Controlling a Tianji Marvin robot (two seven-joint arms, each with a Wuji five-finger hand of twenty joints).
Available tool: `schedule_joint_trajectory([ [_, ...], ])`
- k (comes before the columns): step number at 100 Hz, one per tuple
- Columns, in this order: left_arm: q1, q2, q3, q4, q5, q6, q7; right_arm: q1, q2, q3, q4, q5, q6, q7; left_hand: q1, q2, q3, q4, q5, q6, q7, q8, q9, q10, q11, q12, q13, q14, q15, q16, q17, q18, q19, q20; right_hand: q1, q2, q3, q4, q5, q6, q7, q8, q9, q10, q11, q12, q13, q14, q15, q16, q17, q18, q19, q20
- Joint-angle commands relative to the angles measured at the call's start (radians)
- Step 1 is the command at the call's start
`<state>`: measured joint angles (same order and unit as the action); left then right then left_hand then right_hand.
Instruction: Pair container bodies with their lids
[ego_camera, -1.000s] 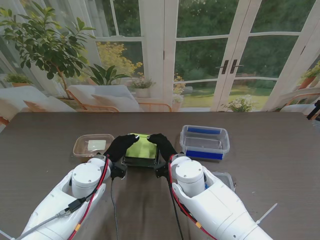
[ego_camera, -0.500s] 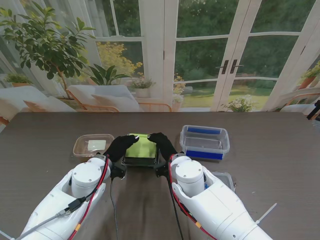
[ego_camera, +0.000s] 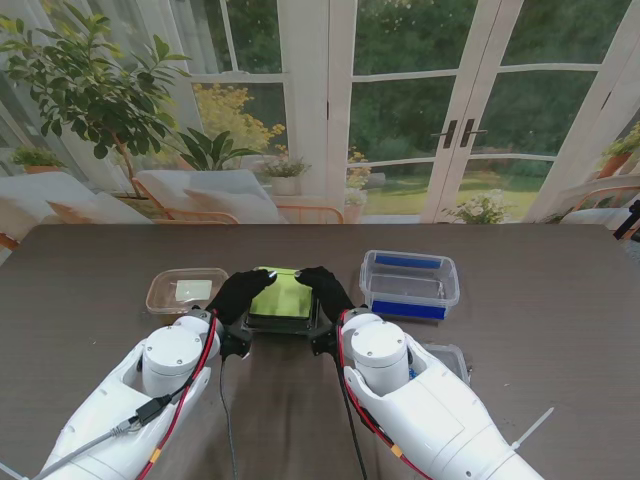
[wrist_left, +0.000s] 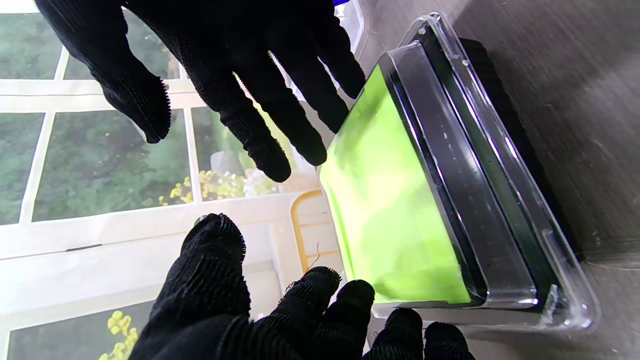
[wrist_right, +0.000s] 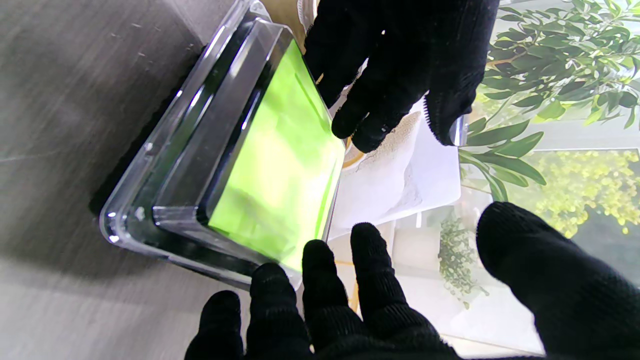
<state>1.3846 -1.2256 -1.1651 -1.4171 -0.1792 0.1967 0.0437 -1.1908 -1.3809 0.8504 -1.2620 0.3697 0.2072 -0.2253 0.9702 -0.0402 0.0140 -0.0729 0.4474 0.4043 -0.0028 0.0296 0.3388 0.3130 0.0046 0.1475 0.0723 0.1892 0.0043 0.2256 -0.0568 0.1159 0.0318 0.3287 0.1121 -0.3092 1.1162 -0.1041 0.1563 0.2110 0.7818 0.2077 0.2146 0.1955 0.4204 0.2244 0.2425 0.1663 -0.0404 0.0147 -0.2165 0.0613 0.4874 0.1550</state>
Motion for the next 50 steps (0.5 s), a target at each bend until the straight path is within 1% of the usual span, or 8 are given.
schedule_joint_trajectory([
  [1, 0.002, -0.004, -0.003, -0.009, 0.001, -0.002, -0.022, -0.001, -0.007, -0.001, -0.004, -0.005, -0.005, 0.010, 0.019, 0.024, -0.022, 0.037, -0.012, -0.014, -0.008, 0.002, 0.006, -0.034, 0.000, 0.004, 0.021, -0.038, 0.012, 0.006, 0.017, -0.084, 0.038, 0.026, 0.018, -0.048, 0.022, 0.001, 0.006, -0.025, 0.009, 0.018, 0.011, -0.039, 0.001, 0.010, 0.057, -0.042, 0.025, 0.020, 0.218, -0.006, -0.029, 0.024],
  [38, -0.002, -0.003, -0.004, 0.000, 0.003, -0.006, -0.028, 0.007, -0.008, 0.000, 0.008, -0.018, -0.010, 0.004, 0.017, 0.023, -0.022, 0.037, -0.012, -0.016, -0.007, 0.001, 0.005, -0.036, 0.000, 0.004, 0.019, -0.037, 0.012, 0.005, 0.016, -0.084, 0.038, 0.027, 0.016, -0.048, 0.021, 0.001, 0.010, -0.027, 0.009, 0.019, 0.018, -0.039, 0.003, 0.011, 0.056, -0.028, 0.026, 0.020, 0.225, 0.005, -0.046, 0.029],
  [50, -0.005, -0.003, -0.004, 0.003, 0.004, -0.008, -0.029, 0.010, -0.009, -0.001, 0.012, -0.020, -0.013, 0.003, 0.017, 0.023, -0.022, 0.037, -0.012, -0.015, -0.007, 0.001, 0.004, -0.035, 0.000, 0.003, 0.018, -0.038, 0.012, 0.005, 0.016, -0.084, 0.038, 0.027, 0.016, -0.048, 0.021, 0.001, 0.014, -0.029, 0.010, 0.019, 0.021, -0.039, 0.003, 0.011, 0.051, -0.016, 0.024, 0.020, 0.230, 0.015, -0.053, 0.032],
])
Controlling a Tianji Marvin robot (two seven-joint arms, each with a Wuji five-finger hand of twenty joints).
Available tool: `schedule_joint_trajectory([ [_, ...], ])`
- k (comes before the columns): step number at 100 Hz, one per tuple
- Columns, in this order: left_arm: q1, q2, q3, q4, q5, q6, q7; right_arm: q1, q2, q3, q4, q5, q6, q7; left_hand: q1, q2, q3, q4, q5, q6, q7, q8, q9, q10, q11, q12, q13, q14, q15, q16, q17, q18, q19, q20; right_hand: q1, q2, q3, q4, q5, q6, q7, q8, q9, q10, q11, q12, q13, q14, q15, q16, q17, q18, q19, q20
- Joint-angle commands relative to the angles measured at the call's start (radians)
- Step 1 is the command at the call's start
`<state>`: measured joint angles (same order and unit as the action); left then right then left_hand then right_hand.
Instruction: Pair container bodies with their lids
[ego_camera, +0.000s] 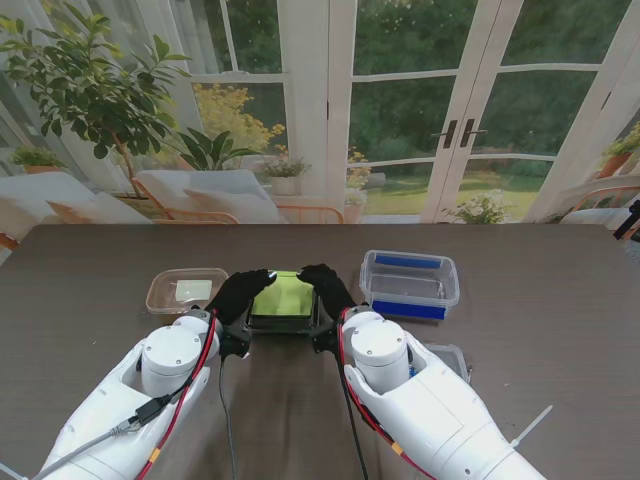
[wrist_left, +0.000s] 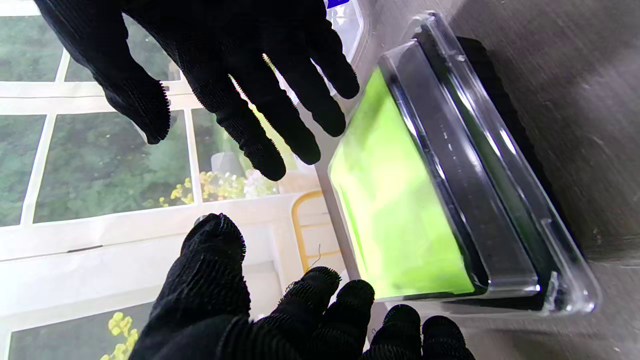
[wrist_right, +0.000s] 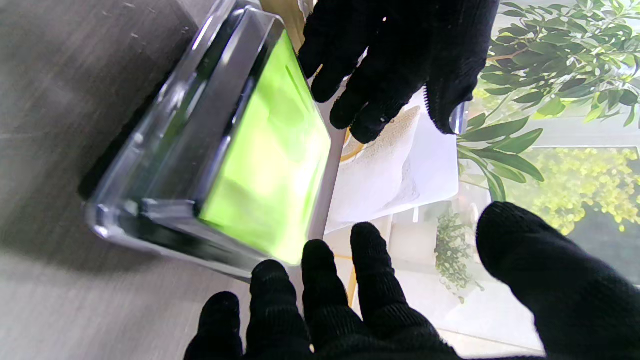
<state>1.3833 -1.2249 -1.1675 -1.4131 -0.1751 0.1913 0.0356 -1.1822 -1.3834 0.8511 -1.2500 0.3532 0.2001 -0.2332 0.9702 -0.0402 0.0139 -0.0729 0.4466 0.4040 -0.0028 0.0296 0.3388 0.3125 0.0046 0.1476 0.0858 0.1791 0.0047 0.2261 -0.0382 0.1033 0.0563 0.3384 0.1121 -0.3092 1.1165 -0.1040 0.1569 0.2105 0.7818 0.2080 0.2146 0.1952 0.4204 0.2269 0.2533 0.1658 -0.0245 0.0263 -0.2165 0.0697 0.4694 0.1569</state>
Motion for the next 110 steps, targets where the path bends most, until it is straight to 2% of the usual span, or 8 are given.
schedule_joint_trajectory([
  [1, -0.004, -0.003, -0.002, -0.001, 0.000, -0.003, -0.021, 0.001, -0.007, -0.001, 0.000, -0.004, -0.006, 0.011, 0.017, 0.023, -0.022, 0.037, -0.011, -0.014, -0.007, 0.001, 0.003, -0.035, 0.000, 0.003, 0.004, -0.028, 0.011, 0.005, -0.002, -0.072, 0.014, 0.017, 0.015, -0.047, 0.020, 0.001, 0.013, -0.029, 0.010, 0.019, 0.020, -0.040, 0.003, 0.008, 0.039, -0.014, 0.008, 0.008, 0.230, 0.008, -0.035, 0.030],
  [40, -0.012, -0.002, -0.003, 0.010, 0.002, -0.013, -0.029, 0.008, -0.010, -0.001, 0.011, -0.017, -0.016, -0.002, 0.015, 0.022, -0.021, 0.037, -0.011, -0.015, -0.007, 0.001, 0.002, -0.035, -0.001, 0.003, 0.004, -0.030, 0.011, 0.005, -0.004, -0.072, 0.013, 0.017, 0.016, -0.050, 0.023, 0.003, 0.019, -0.035, 0.008, 0.020, 0.025, -0.041, 0.004, 0.009, 0.042, -0.019, 0.010, 0.008, 0.242, 0.015, -0.060, 0.040],
  [60, 0.004, 0.008, -0.024, -0.023, 0.021, -0.007, -0.040, 0.012, -0.003, -0.004, 0.008, -0.067, -0.017, -0.007, 0.015, 0.024, -0.021, 0.037, -0.009, -0.016, -0.006, 0.001, 0.003, -0.035, 0.000, 0.003, 0.003, -0.020, 0.012, 0.005, -0.006, -0.068, 0.013, 0.018, 0.015, -0.051, 0.023, 0.002, 0.032, -0.048, 0.009, 0.021, 0.048, -0.036, 0.009, 0.011, 0.074, -0.031, 0.016, 0.011, 0.269, 0.029, -0.055, 0.060],
  [70, 0.022, 0.018, -0.045, -0.059, 0.042, 0.004, -0.054, 0.012, 0.005, -0.005, -0.003, -0.119, -0.004, -0.011, 0.015, 0.025, -0.021, 0.037, -0.004, -0.016, -0.005, 0.002, 0.012, -0.032, 0.004, 0.005, 0.017, 0.006, 0.018, 0.009, 0.000, -0.047, 0.020, 0.024, 0.015, -0.053, 0.025, 0.005, 0.059, -0.061, 0.000, 0.021, 0.108, -0.027, 0.011, 0.014, 0.116, -0.021, 0.018, 0.019, 0.302, 0.057, -0.009, 0.118],
  [83, 0.050, 0.038, -0.083, -0.120, 0.098, 0.031, -0.090, 0.011, 0.016, -0.004, -0.025, -0.182, 0.021, -0.014, 0.017, 0.025, -0.021, 0.037, 0.025, -0.007, 0.001, 0.006, 0.046, -0.008, 0.015, 0.013, 0.052, 0.040, 0.030, 0.019, 0.018, -0.018, 0.037, 0.038, 0.012, -0.058, 0.030, 0.008, 0.095, -0.068, -0.013, 0.025, 0.172, -0.018, 0.011, 0.020, 0.161, -0.006, 0.022, 0.028, 0.334, 0.091, 0.083, 0.189],
  [100, 0.074, 0.067, -0.125, -0.179, 0.183, 0.065, -0.150, 0.009, 0.031, 0.003, -0.058, -0.219, 0.053, 0.002, 0.022, 0.024, -0.021, 0.037, 0.072, 0.000, 0.012, 0.014, 0.103, 0.025, 0.031, 0.031, 0.110, 0.089, 0.047, 0.037, 0.055, 0.034, 0.069, 0.066, 0.011, -0.060, 0.029, 0.010, 0.125, -0.073, -0.027, 0.026, 0.215, -0.012, 0.012, 0.024, 0.196, 0.007, 0.033, 0.042, 0.334, 0.110, 0.189, 0.224],
  [106, 0.079, 0.074, -0.134, -0.191, 0.214, 0.070, -0.165, 0.009, 0.036, 0.004, -0.069, -0.233, 0.065, 0.008, 0.029, 0.022, -0.021, 0.036, 0.107, 0.005, 0.015, 0.023, 0.151, 0.049, 0.037, 0.059, 0.152, 0.129, 0.058, 0.069, 0.076, 0.075, 0.100, 0.111, 0.011, -0.061, 0.028, 0.011, 0.137, -0.071, -0.031, 0.026, 0.236, -0.011, 0.015, 0.026, 0.217, 0.018, 0.042, 0.053, 0.342, 0.120, 0.238, 0.231],
  [110, 0.081, 0.078, -0.137, -0.196, 0.241, 0.067, -0.167, 0.009, 0.038, 0.003, -0.076, -0.242, 0.073, 0.011, 0.035, 0.020, -0.021, 0.035, 0.138, 0.010, 0.022, 0.030, 0.195, 0.073, 0.047, 0.083, 0.196, 0.176, 0.081, 0.109, 0.111, 0.129, 0.134, 0.167, 0.009, -0.061, 0.030, 0.012, 0.153, -0.073, -0.039, 0.025, 0.250, -0.009, 0.018, 0.028, 0.238, 0.027, 0.055, 0.065, 0.347, 0.130, 0.284, 0.238],
])
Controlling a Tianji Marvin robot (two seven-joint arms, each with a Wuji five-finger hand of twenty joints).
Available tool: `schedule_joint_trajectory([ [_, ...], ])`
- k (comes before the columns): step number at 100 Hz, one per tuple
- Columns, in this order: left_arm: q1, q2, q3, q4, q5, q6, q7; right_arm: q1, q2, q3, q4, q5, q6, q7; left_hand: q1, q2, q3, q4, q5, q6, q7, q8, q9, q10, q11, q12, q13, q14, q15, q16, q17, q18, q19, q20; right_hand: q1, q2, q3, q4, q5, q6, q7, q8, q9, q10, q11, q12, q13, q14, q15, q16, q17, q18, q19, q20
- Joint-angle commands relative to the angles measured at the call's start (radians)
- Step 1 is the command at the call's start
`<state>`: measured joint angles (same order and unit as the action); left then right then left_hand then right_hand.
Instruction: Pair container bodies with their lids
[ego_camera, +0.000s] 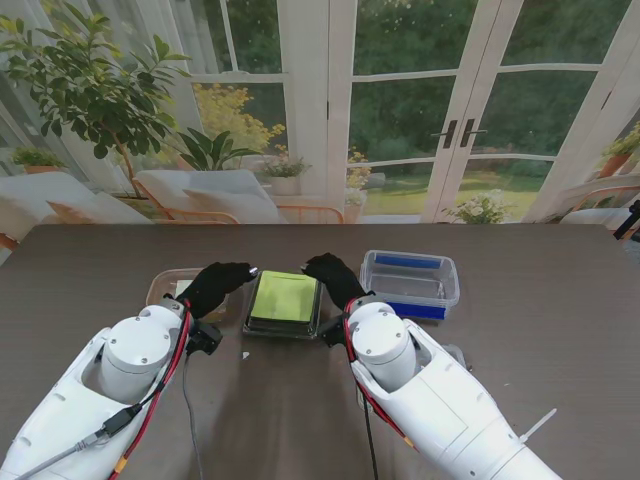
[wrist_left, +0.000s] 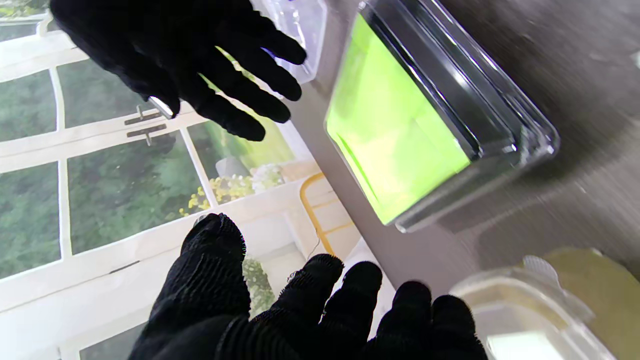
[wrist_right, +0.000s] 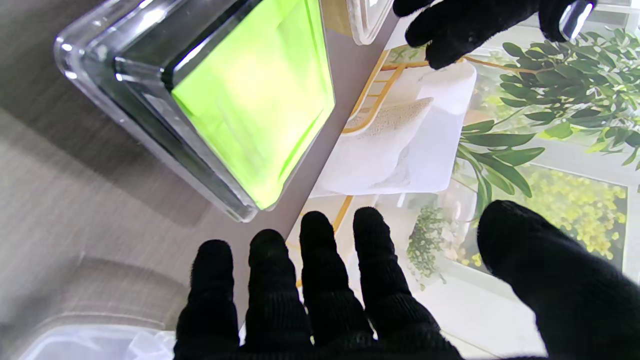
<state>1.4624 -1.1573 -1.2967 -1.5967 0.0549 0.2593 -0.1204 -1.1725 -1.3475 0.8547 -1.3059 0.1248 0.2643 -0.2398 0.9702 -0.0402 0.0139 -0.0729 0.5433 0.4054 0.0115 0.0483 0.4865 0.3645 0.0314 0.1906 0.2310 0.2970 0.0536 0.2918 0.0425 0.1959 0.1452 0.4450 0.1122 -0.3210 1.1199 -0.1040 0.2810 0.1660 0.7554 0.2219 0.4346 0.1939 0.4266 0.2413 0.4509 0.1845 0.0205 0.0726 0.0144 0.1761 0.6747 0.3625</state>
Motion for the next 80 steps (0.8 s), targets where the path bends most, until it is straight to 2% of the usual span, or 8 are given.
schedule_joint_trajectory([
  [1, 0.002, 0.012, -0.009, -0.013, 0.019, -0.001, -0.011, 0.000, 0.003, 0.000, -0.023, -0.015, 0.011, 0.018, 0.037, 0.019, -0.021, 0.035, 0.047, 0.009, 0.009, 0.013, 0.059, 0.027, 0.024, 0.045, 0.062, 0.068, 0.038, 0.050, 0.040, 0.049, 0.052, 0.071, 0.009, -0.050, 0.027, 0.012, 0.034, -0.029, -0.013, 0.012, 0.036, -0.007, 0.013, 0.014, 0.048, 0.012, 0.014, 0.022, 0.120, 0.028, 0.089, 0.034],
  [13, 0.004, 0.030, -0.014, -0.030, 0.118, 0.002, -0.042, 0.001, 0.011, -0.004, -0.046, -0.060, 0.037, 0.023, 0.080, 0.012, -0.016, 0.035, 0.150, 0.017, 0.047, 0.035, 0.255, 0.112, 0.091, 0.184, 0.187, 0.209, 0.219, 0.274, 0.161, 0.190, 0.225, 0.393, 0.006, -0.058, 0.036, 0.014, 0.095, -0.047, -0.020, 0.021, 0.105, 0.003, 0.064, 0.039, 0.162, 0.061, 0.136, 0.117, 0.177, 0.085, 0.275, 0.074],
  [22, 0.004, 0.049, -0.020, -0.044, 0.176, 0.009, -0.098, 0.006, 0.024, -0.009, -0.065, -0.109, 0.063, 0.043, 0.103, 0.007, -0.008, 0.034, 0.197, 0.017, 0.066, 0.046, 0.346, 0.137, 0.145, 0.315, 0.216, 0.279, 0.419, 0.426, 0.131, 0.214, 0.527, 0.678, -0.001, -0.059, 0.037, 0.019, 0.137, -0.061, -0.032, 0.024, 0.167, 0.012, 0.124, 0.065, 0.234, 0.088, 0.281, 0.202, 0.267, 0.134, 0.443, 0.134],
  [32, 0.002, 0.065, -0.026, -0.052, 0.228, 0.007, -0.142, 0.015, 0.037, -0.016, -0.078, -0.161, 0.084, 0.064, 0.079, -0.018, 0.077, 0.028, 0.231, 0.016, 0.083, 0.055, 0.422, 0.145, 0.204, 0.496, 0.259, 0.333, 0.643, 0.513, 0.081, 0.216, 1.092, 0.530, -0.005, -0.058, 0.038, 0.024, 0.195, -0.078, -0.050, 0.023, 0.240, 0.022, 0.186, 0.089, 0.301, 0.114, 0.463, 0.280, 0.366, 0.167, 0.597, 0.188],
  [35, 0.001, 0.068, -0.026, -0.051, 0.241, 0.006, -0.150, 0.018, 0.040, -0.017, -0.081, -0.172, 0.087, 0.071, 0.000, -0.054, 0.229, 0.014, 0.241, 0.016, 0.088, 0.058, 0.440, 0.145, 0.233, 0.546, 0.278, 0.343, 0.701, 0.536, 0.116, 0.235, 1.142, 0.495, -0.006, -0.059, 0.037, 0.024, 0.204, -0.081, -0.054, 0.022, 0.254, 0.022, 0.200, 0.094, 0.317, 0.121, 0.501, 0.296, 0.386, 0.172, 0.625, 0.197],
  [52, -0.021, 0.080, -0.020, -0.036, 0.277, 0.016, -0.192, 0.044, 0.058, -0.037, -0.080, -0.238, 0.115, 0.114, -0.069, -0.090, 0.373, 0.006, 0.271, 0.015, 0.098, 0.062, 0.522, 0.139, 0.528, 0.840, 0.485, 0.368, 1.039, 0.695, 0.393, 0.342, 1.326, 0.698, -0.015, -0.058, 0.038, 0.031, 0.256, -0.094, -0.067, 0.021, 0.372, 0.028, 0.308, 0.177, 0.511, 0.147, 0.776, 0.408, 0.598, 0.214, 0.847, 0.277],
  [60, -0.042, 0.086, -0.008, -0.021, 0.279, 0.026, -0.221, 0.059, 0.064, -0.048, -0.075, -0.254, 0.128, 0.140, -0.089, -0.086, 0.376, 0.006, 0.276, 0.009, 0.092, 0.058, 0.596, 0.124, 0.662, 0.889, 0.633, 0.358, 1.163, 0.720, 0.583, 0.404, 1.431, 0.713, -0.020, -0.055, 0.042, 0.037, 0.270, -0.096, -0.072, 0.021, 0.441, 0.024, 0.359, 0.229, 0.623, 0.143, 0.904, 0.457, 0.714, 0.222, 0.938, 0.299],
  [80, -0.112, 0.103, 0.038, 0.034, 0.283, 0.049, -0.307, 0.088, 0.076, -0.072, -0.050, -0.287, 0.137, 0.184, -0.115, -0.074, 0.364, 0.008, 0.276, -0.004, 0.077, 0.050, 0.743, 0.067, 0.843, 0.949, 0.905, 0.267, 1.384, 0.660, 0.933, 0.448, 1.691, 0.430, -0.023, -0.058, 0.065, 0.050, 0.282, -0.096, -0.075, 0.021, 0.650, 0.003, 0.436, 0.336, 0.846, 0.093, 1.158, 0.558, 0.997, 0.251, 1.103, 0.284],
])
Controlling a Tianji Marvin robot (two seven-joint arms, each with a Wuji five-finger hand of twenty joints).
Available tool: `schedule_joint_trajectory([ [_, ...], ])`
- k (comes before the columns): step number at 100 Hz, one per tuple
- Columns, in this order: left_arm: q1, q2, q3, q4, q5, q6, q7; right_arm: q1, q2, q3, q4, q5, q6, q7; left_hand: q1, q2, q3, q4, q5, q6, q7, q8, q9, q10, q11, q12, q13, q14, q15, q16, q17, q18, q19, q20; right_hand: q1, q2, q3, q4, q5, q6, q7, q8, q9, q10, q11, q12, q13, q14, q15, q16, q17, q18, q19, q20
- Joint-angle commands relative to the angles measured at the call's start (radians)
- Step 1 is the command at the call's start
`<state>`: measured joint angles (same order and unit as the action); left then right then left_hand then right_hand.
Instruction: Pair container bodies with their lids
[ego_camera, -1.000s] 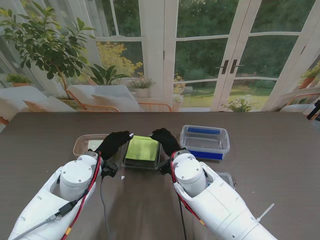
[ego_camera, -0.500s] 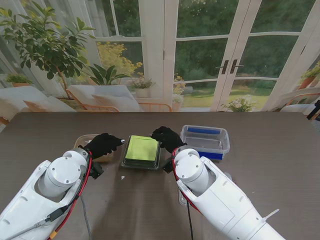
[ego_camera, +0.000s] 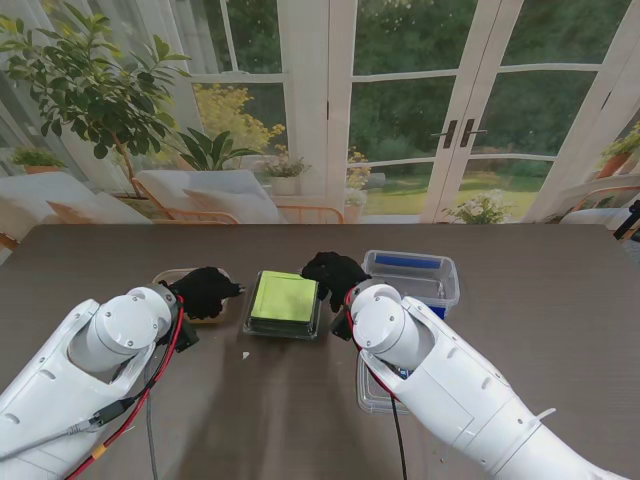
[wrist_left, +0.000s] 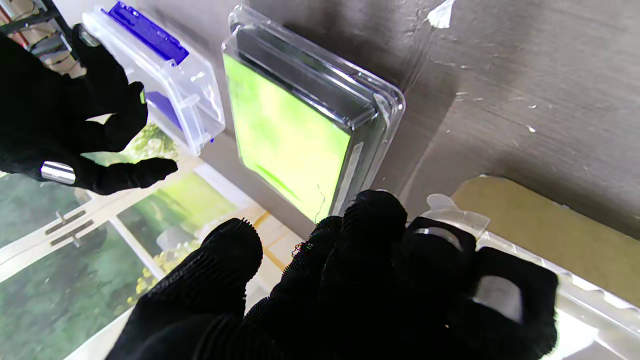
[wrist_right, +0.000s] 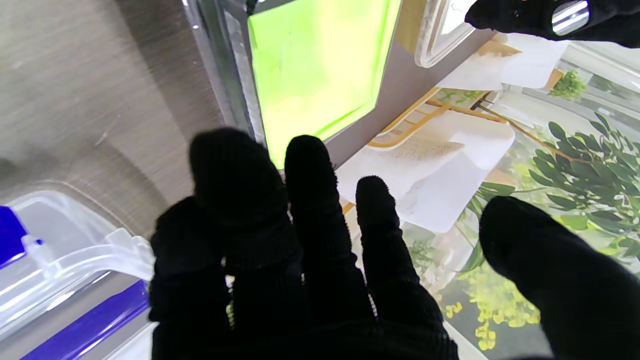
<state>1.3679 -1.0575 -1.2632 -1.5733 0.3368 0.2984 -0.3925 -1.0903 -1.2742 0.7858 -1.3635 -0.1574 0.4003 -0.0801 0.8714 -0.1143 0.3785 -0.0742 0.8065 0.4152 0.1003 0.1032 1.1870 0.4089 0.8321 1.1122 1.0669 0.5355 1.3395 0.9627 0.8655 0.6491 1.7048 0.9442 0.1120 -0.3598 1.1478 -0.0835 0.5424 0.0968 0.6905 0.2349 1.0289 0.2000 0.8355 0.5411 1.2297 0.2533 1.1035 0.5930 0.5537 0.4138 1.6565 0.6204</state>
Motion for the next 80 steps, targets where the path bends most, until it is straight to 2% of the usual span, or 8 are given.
schedule_joint_trajectory([
  [1, -0.020, 0.004, 0.007, 0.013, 0.002, 0.012, -0.040, 0.007, 0.003, -0.005, 0.009, -0.006, 0.001, 0.027, -0.017, 0.002, -0.001, 0.009, 0.012, -0.014, -0.012, -0.005, 0.045, 0.020, 0.046, 0.030, 0.075, 0.023, 0.104, -0.011, 0.118, -0.005, 0.136, -0.073, -0.022, -0.019, 0.039, 0.030, 0.021, -0.027, -0.011, 0.007, 0.062, -0.004, 0.028, 0.040, 0.067, 0.026, 0.087, 0.044, 0.465, 0.014, 0.125, 0.024],
  [4, -0.030, 0.007, 0.014, 0.020, 0.005, 0.015, -0.053, 0.011, 0.005, -0.008, 0.014, -0.008, 0.001, 0.034, -0.019, 0.005, -0.010, 0.011, 0.012, -0.016, -0.012, -0.005, 0.056, 0.011, 0.061, 0.038, 0.098, 0.007, 0.124, -0.023, 0.143, -0.017, 0.166, -0.119, -0.022, -0.019, 0.040, 0.031, 0.024, -0.030, -0.014, 0.006, 0.084, -0.006, 0.032, 0.052, 0.069, 0.012, 0.133, 0.067, 0.492, 0.020, 0.137, 0.015],
  [12, -0.052, 0.013, 0.033, 0.038, 0.007, 0.025, -0.081, 0.022, 0.011, -0.018, 0.026, -0.015, -0.001, 0.057, -0.024, 0.013, -0.018, 0.010, -0.007, -0.019, -0.019, -0.007, 0.063, 0.005, 0.071, 0.044, 0.117, -0.008, 0.136, -0.025, 0.169, -0.018, 0.179, -0.138, -0.025, -0.015, 0.039, 0.034, 0.023, -0.031, -0.020, 0.004, 0.130, -0.017, 0.041, 0.074, 0.072, -0.019, 0.230, 0.115, 0.555, 0.021, 0.159, -0.003],
  [27, -0.080, 0.011, 0.068, 0.072, -0.009, 0.037, -0.082, 0.040, 0.013, -0.035, 0.059, -0.016, -0.008, 0.081, -0.013, 0.022, -0.044, 0.011, -0.068, -0.026, -0.041, -0.015, 0.038, 0.026, 0.037, 0.037, 0.095, 0.018, 0.110, -0.027, 0.147, -0.008, 0.171, -0.159, -0.031, -0.011, 0.037, 0.038, 0.017, -0.022, -0.023, 0.002, 0.170, -0.029, 0.046, 0.100, 0.075, -0.043, 0.317, 0.162, 0.600, 0.003, 0.200, -0.015],
  [40, -0.101, 0.008, 0.096, 0.100, -0.029, 0.045, -0.084, 0.051, 0.015, -0.048, 0.082, -0.015, -0.010, 0.101, -0.007, 0.030, -0.064, 0.011, -0.093, -0.023, -0.048, -0.019, 0.026, 0.032, 0.022, 0.034, 0.078, 0.028, 0.093, -0.024, 0.117, 0.001, 0.151, -0.159, -0.037, -0.007, 0.030, 0.039, -0.007, 0.002, -0.018, 0.006, 0.176, -0.037, 0.047, 0.108, 0.075, -0.059, 0.337, 0.173, 0.602, -0.012, 0.212, -0.012],
  [45, -0.108, 0.006, 0.106, 0.110, -0.042, 0.049, -0.085, 0.054, 0.015, -0.051, 0.090, -0.015, -0.010, 0.105, 0.019, 0.041, -0.108, 0.016, -0.098, -0.020, -0.048, -0.021, 0.022, 0.037, 0.015, 0.034, 0.072, 0.033, 0.080, -0.010, 0.106, 0.010, 0.129, -0.129, -0.039, -0.007, 0.028, 0.039, -0.019, 0.011, -0.014, 0.008, 0.176, -0.036, 0.047, 0.110, 0.075, -0.057, 0.338, 0.175, 0.602, -0.015, 0.214, -0.011],
  [80, -0.152, -0.003, 0.163, 0.170, -0.076, 0.050, -0.080, 0.079, 0.016, -0.072, 0.133, -0.014, 0.007, 0.139, 0.025, 0.049, -0.129, 0.016, -0.113, -0.007, -0.053, -0.023, 0.014, 0.040, 0.006, 0.030, 0.059, 0.040, 0.069, -0.010, 0.078, 0.016, 0.109, -0.120, -0.054, 0.001, 0.004, 0.039, -0.060, 0.052, 0.022, 0.022, 0.182, -0.052, 0.058, 0.119, 0.077, -0.083, 0.368, 0.190, 0.609, -0.052, 0.245, 0.002],
])
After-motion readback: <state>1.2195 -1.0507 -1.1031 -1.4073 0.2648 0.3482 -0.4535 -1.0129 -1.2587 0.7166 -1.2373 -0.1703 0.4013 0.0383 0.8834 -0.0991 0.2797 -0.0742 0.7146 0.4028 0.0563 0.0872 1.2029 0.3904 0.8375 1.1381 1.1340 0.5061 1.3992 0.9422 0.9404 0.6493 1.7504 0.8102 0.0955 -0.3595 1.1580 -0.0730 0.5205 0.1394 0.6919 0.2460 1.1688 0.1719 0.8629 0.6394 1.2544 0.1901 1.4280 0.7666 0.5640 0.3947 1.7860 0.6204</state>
